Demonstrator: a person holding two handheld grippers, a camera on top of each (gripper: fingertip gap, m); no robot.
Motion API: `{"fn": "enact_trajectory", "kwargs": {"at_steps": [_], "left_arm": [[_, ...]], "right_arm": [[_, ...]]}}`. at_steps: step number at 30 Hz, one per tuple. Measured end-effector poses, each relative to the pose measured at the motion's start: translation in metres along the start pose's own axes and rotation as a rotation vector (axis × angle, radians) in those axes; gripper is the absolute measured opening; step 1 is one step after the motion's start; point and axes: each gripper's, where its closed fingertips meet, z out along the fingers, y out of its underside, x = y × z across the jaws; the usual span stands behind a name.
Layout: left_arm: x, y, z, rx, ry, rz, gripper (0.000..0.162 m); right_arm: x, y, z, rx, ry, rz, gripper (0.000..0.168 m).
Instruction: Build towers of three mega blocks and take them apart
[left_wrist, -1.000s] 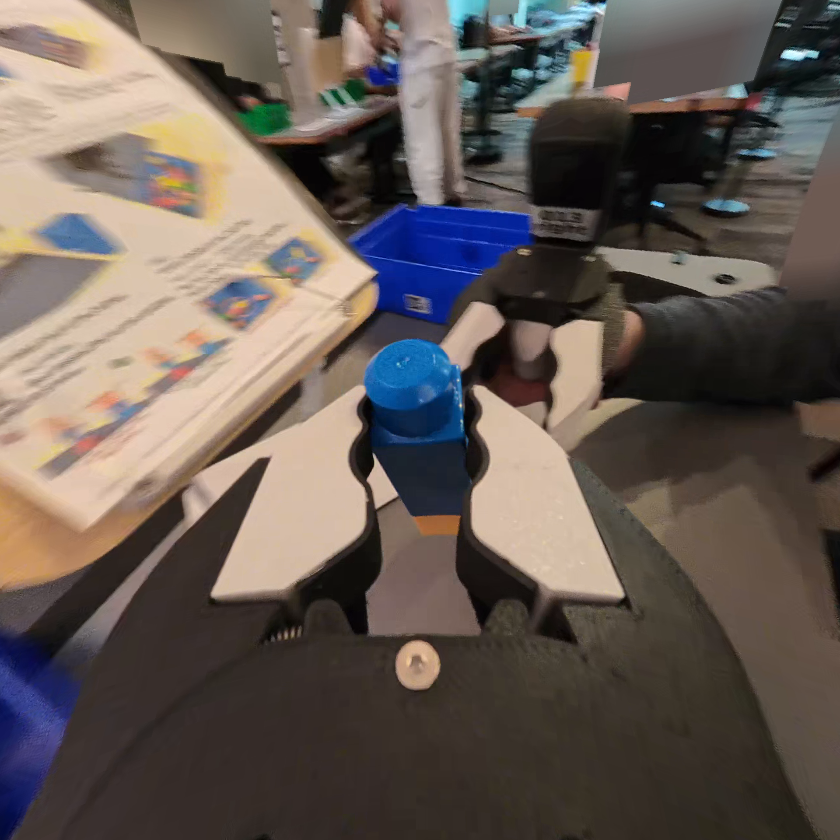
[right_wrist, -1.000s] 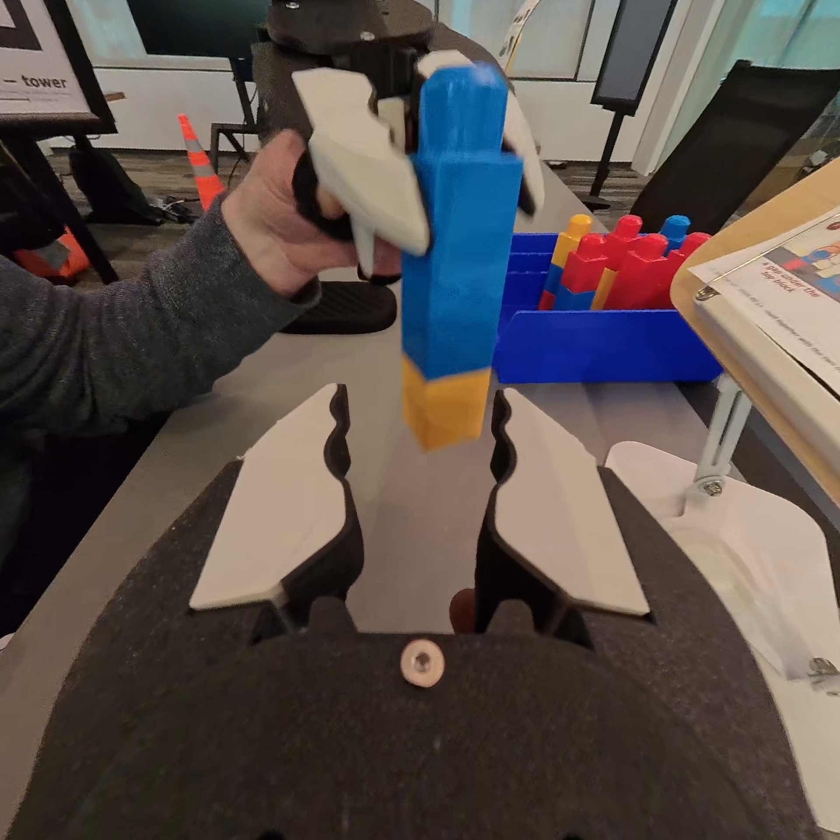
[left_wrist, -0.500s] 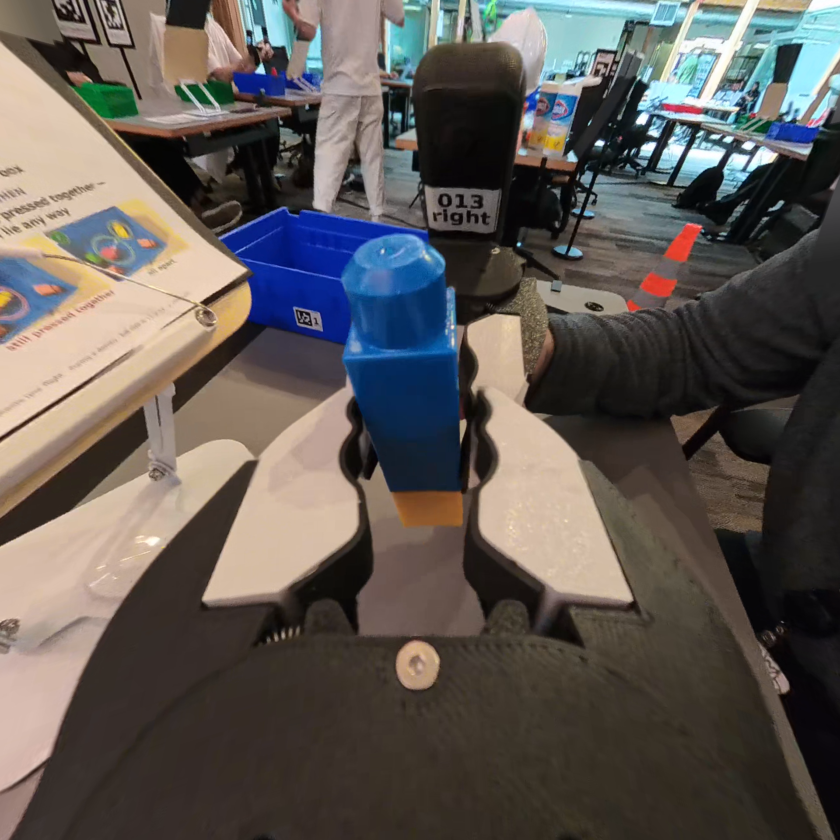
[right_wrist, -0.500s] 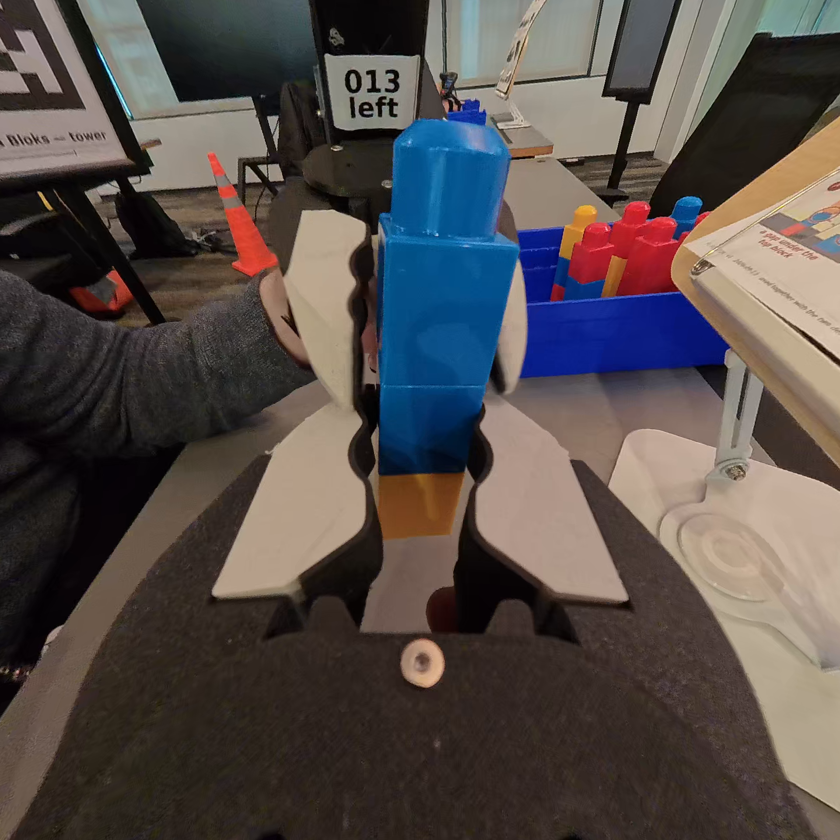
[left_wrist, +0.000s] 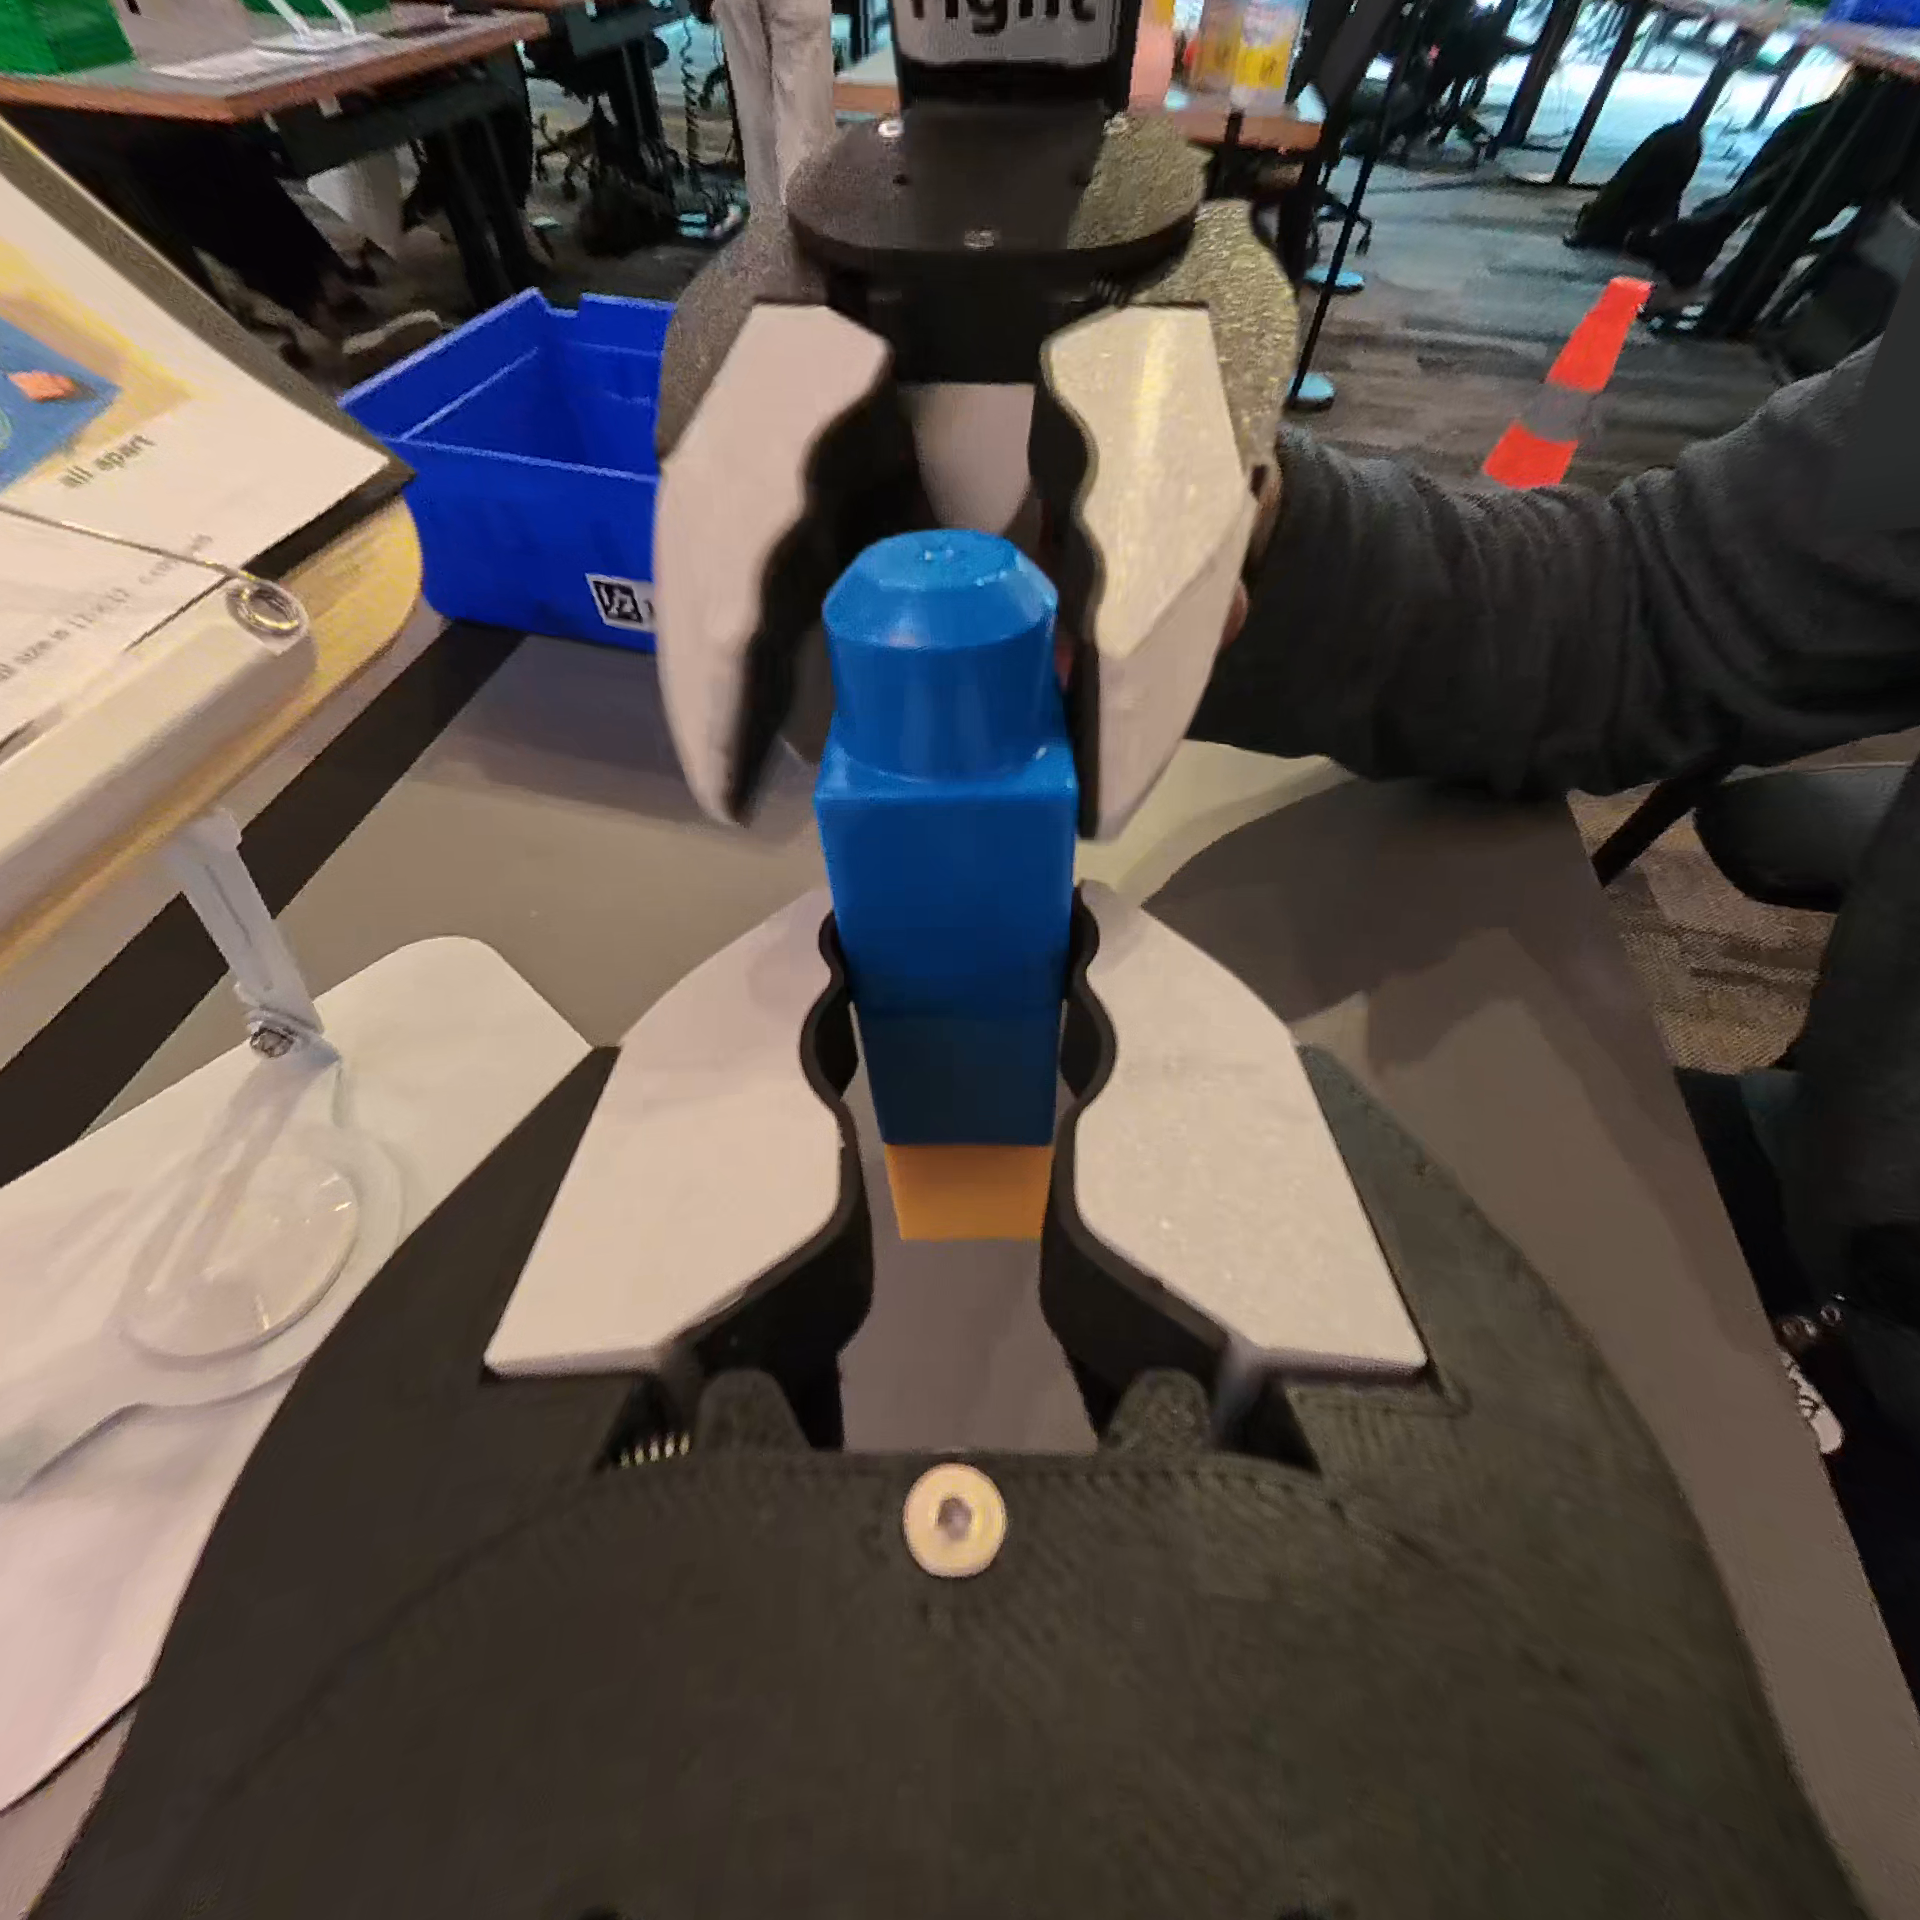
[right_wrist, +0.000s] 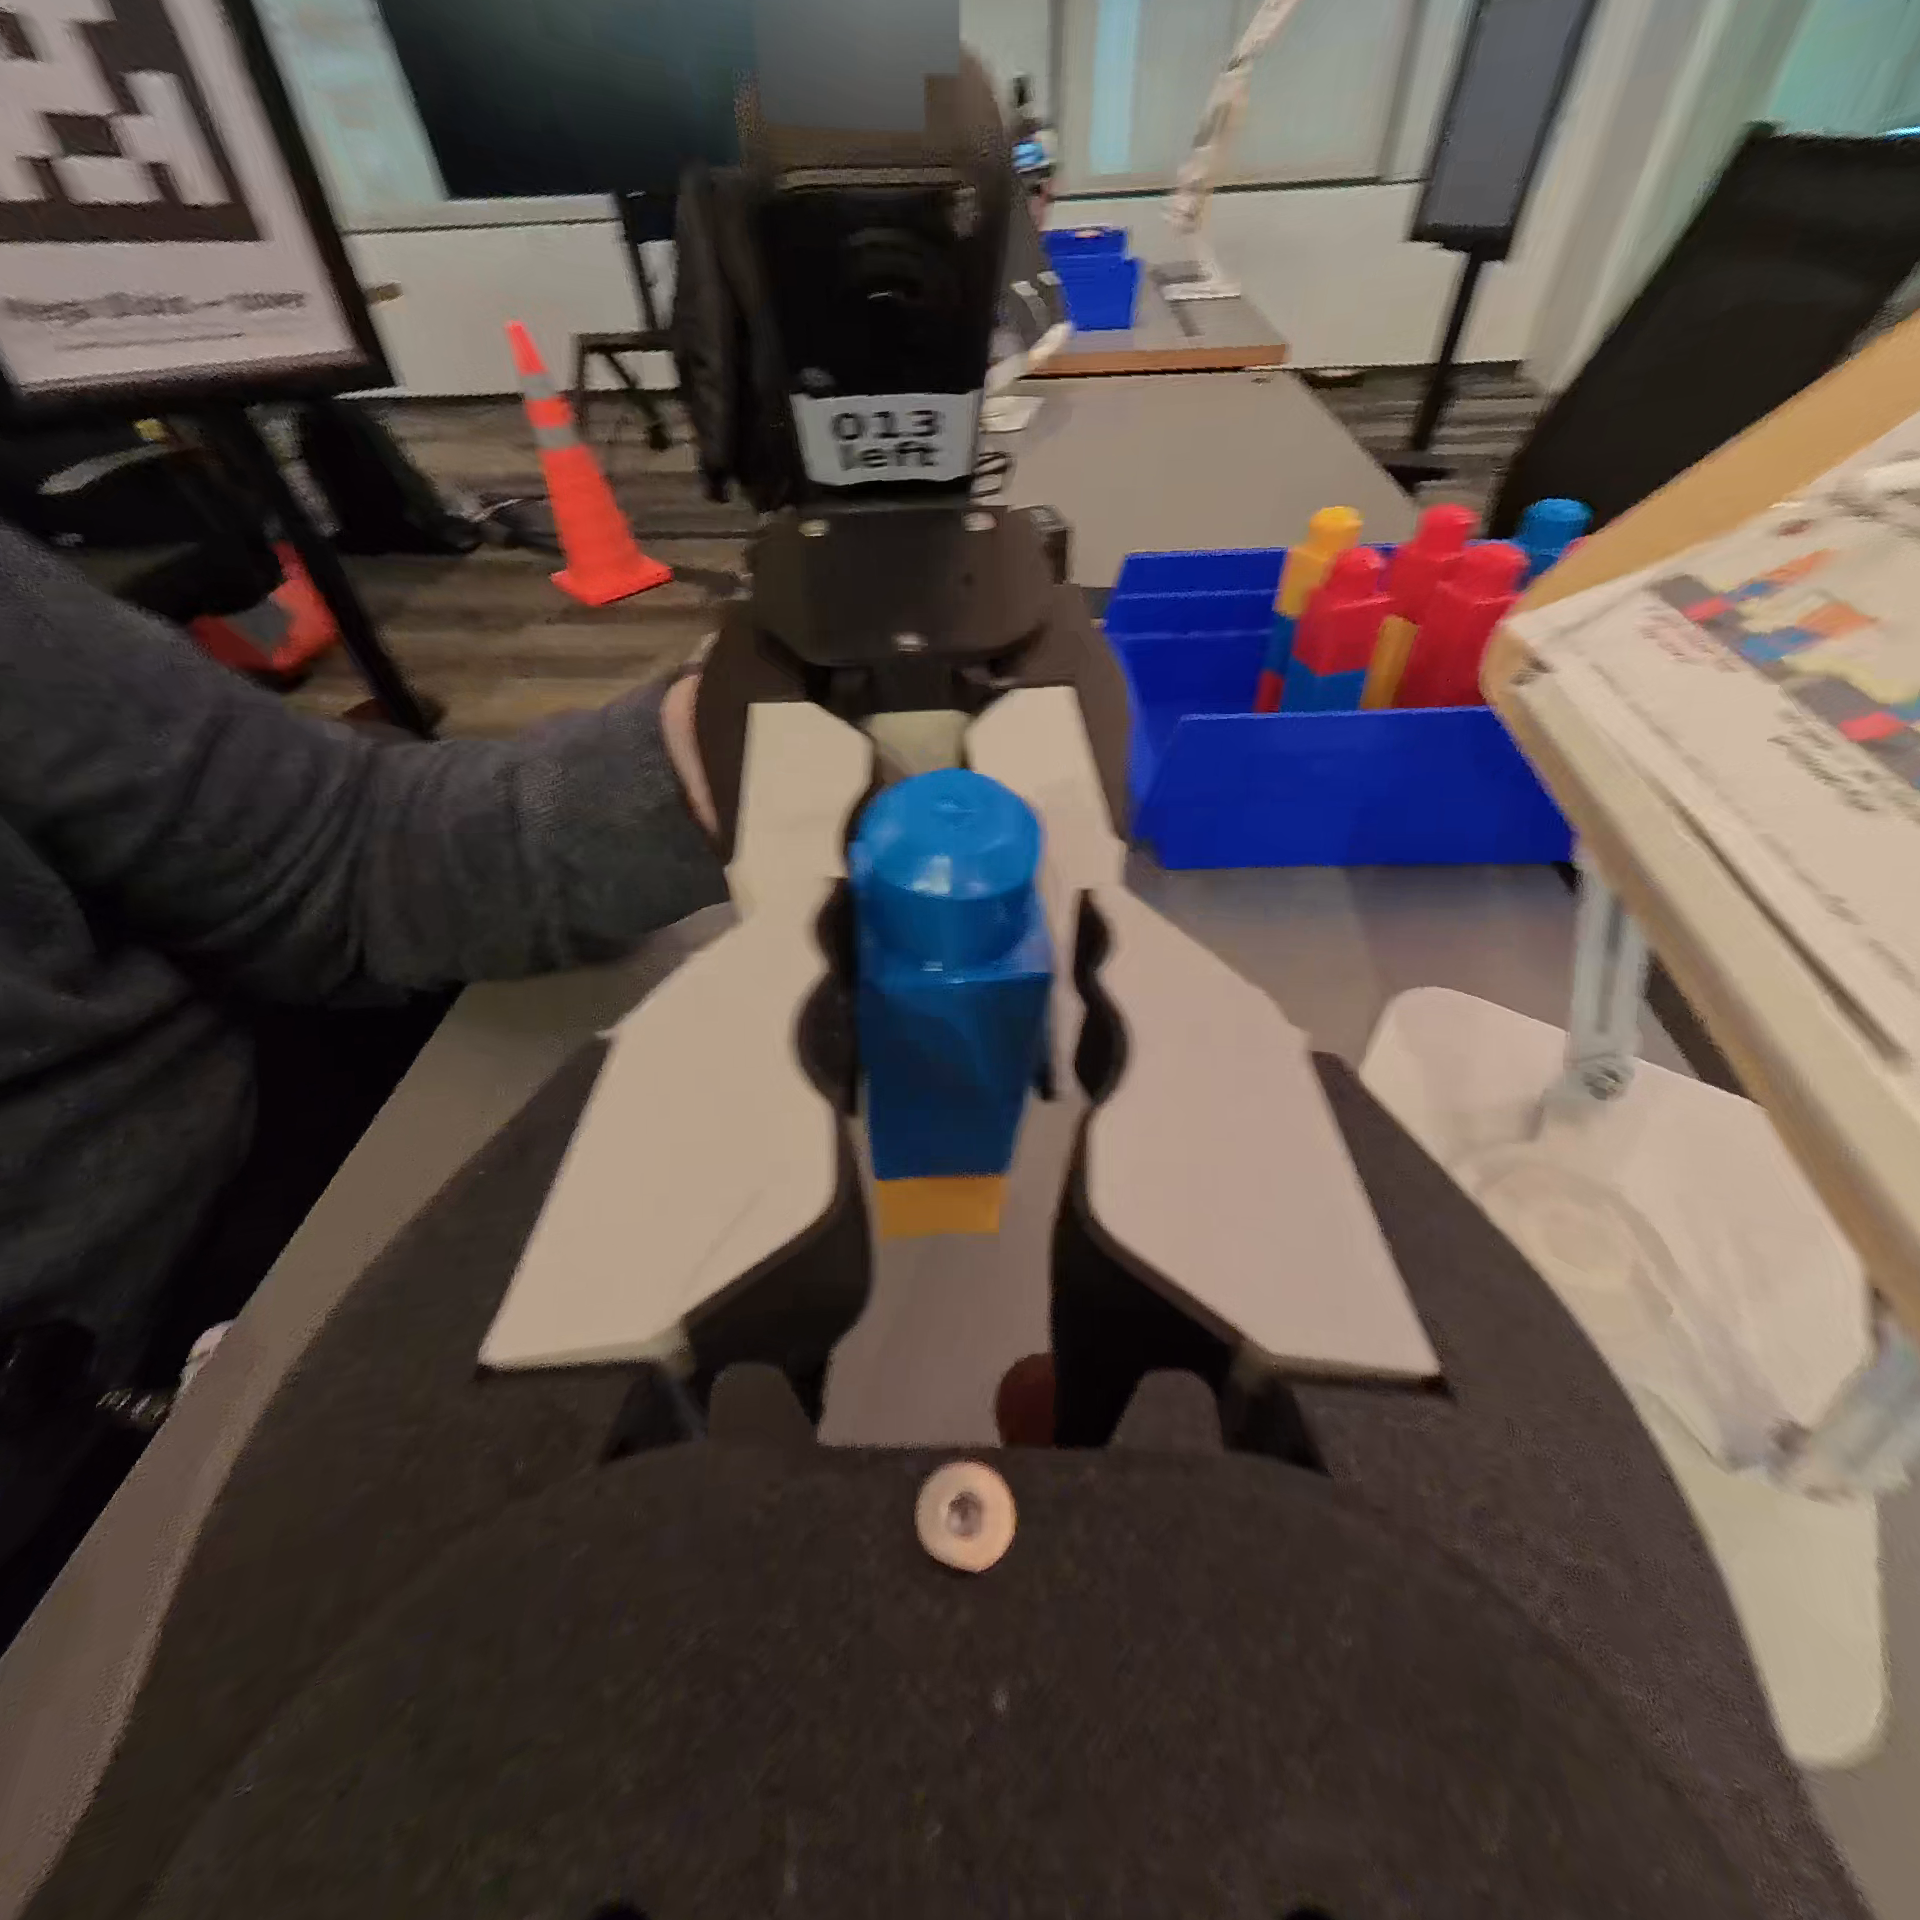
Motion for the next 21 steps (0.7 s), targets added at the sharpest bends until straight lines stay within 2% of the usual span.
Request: {"fn": "enact_trajectory", "kwargs": {"at_steps": [2,4,7,10,12,15,18,21], "left_arm": [[0.000,0.002,0.005,-0.014,-0.003,0.006,0.036],[0.001,-0.003,0.005,0.038,0.011,-0.013,0.037],[-0.002,0.003,0.010,0.021,0.000,-0.015,0.054],[0.000,0.004,0.017,0.037,0.010,-0.010,0.039],[0.000,0.005,0.019,0.045,0.021,-0.036,0.038],[-0.004,0.008,0.017,0.030,0.006,-0.037,0.038],[0.002,0.012,0.019,-0.004,0.023,-0.014,0.037],[0.001,0.015,0.021,-0.024,0.019,-0.019,0.037]], "right_arm": [[-0.003,0.000,0.002,0.005,-0.009,-0.013,0.036],[-0.002,-0.006,0.000,0.028,0.007,-0.013,0.036],[0.001,-0.018,-0.007,0.106,0.022,0.017,0.036],[0.001,-0.020,-0.009,0.131,0.003,0.037,0.036],[0.003,-0.018,-0.009,0.126,0.000,0.043,0.036],[0.003,-0.013,-0.009,0.080,0.004,0.028,0.045],[-0.002,-0.007,-0.006,0.018,0.007,-0.030,0.036],[-0.001,-0.004,-0.006,-0.023,0.027,-0.048,0.036]]}}
